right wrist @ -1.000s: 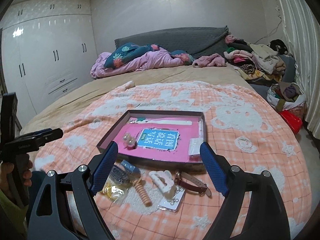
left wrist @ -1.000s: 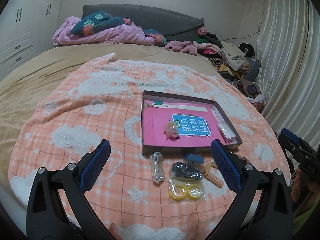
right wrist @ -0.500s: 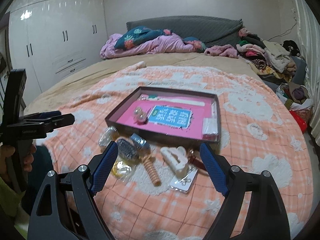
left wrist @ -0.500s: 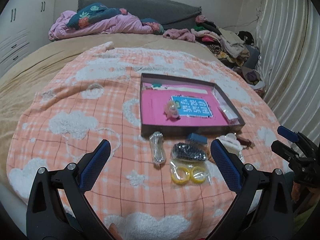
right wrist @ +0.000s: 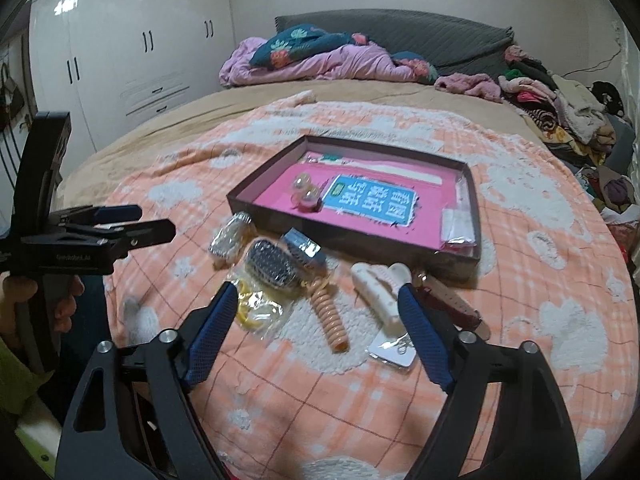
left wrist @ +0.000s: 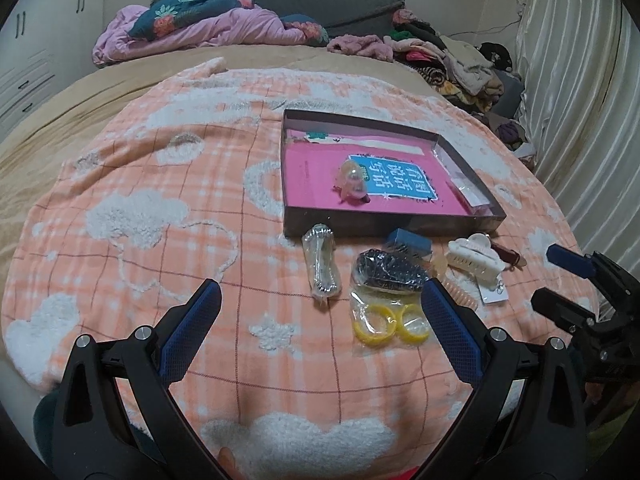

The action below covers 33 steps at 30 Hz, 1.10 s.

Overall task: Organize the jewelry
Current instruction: 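Grasp the clear tube bag with the left tool while the right tool grasps the spiral hair tie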

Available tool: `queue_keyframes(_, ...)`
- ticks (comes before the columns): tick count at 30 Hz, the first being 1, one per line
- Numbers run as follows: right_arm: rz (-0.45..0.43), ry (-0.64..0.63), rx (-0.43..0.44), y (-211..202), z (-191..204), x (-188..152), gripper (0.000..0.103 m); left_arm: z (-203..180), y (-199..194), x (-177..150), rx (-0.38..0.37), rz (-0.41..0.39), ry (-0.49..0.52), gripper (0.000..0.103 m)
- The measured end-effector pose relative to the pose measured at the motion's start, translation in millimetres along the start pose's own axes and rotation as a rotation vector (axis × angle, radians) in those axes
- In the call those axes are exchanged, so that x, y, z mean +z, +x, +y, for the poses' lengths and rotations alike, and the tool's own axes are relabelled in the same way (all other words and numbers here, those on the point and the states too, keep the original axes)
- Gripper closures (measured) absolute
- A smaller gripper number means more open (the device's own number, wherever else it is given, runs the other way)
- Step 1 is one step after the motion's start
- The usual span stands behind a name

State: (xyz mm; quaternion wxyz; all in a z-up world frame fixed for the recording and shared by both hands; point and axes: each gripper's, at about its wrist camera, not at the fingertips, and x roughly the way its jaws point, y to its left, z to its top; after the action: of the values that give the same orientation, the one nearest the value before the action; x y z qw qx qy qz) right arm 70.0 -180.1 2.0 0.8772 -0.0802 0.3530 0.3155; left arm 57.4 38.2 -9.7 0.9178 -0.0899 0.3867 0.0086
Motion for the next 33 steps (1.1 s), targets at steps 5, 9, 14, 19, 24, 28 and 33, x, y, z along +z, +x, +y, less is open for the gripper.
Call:
queue_keyframes(5, 0.041, -0.004, 0.017, 15.1, 2.5, -6.3, 0.030, 2.9, 7.3, -2.9, 0.012, 0.010, -0.003, 0.010)
queue_keyframes(9, 0.076, -0.014, 0.014, 27.6, 3.8, -12.1, 0.035, 6.4, 13.8, -4.8, 0.022, 0.019, -0.009, 0.010)
queue_keyframes(14, 0.113, -0.015, 0.012, 41.1, 2.8, -19.7, 0.040, 10.7, 24.0, -8.1, 0.032, 0.036, -0.011, 0.010)
queue_keyframes(19, 0.144, -0.044, -0.009, 58.9, 0.6, -26.0, 0.056, 14.5, 32.8, -10.4, 0.034, 0.040, -0.014, 0.017)
queue_keyframes(24, 0.175, -0.056, -0.037, 82.3, -5.2, -31.3, 0.061, 16.4, 41.9, -12.2, 0.011, 0.054, -0.021, 0.030)
queue_keyframes(28, 0.194, -0.049, -0.028, 100.7, -9.5, -27.9, 0.061, 13.3, 46.8, -12.5, 0.003, 0.062, -0.013, 0.032)
queue_keyframes(33, 0.181, -0.056, -0.030, 110.0, -8.2, -24.6, 0.063, 10.1, 55.6, -12.1, 0.006, 0.067, -0.006, 0.032)
